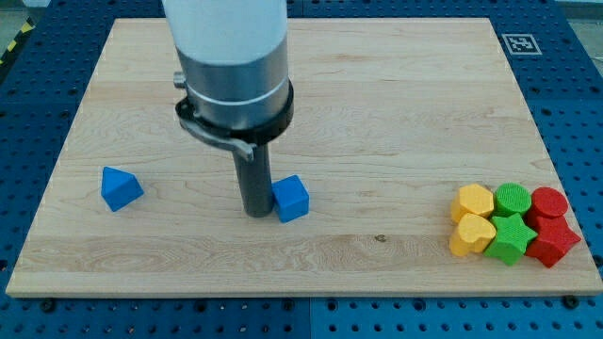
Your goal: Push the blue cube parallel to the blue triangle
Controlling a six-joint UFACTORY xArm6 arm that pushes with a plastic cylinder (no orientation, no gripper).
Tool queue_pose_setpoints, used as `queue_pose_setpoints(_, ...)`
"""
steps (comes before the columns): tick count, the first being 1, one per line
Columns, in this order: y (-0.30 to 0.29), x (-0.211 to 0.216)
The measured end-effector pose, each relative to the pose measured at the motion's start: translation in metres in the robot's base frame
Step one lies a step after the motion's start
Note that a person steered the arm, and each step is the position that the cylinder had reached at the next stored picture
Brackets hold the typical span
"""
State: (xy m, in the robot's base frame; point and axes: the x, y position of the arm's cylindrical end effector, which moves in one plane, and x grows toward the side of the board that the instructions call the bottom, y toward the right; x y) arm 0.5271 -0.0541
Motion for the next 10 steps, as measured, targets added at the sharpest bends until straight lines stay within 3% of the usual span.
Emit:
queue_pose_setpoints(1, 0.019, -0.014)
queue_pose_setpoints(3, 0.009, 0.026)
queue_pose_setpoints(5, 0.062, 0.016)
queue_pose_setpoints(6, 0.055, 0.015)
queue_pose_setpoints(7, 0.041, -0.016)
queue_pose_setpoints(10, 0.096, -0.005)
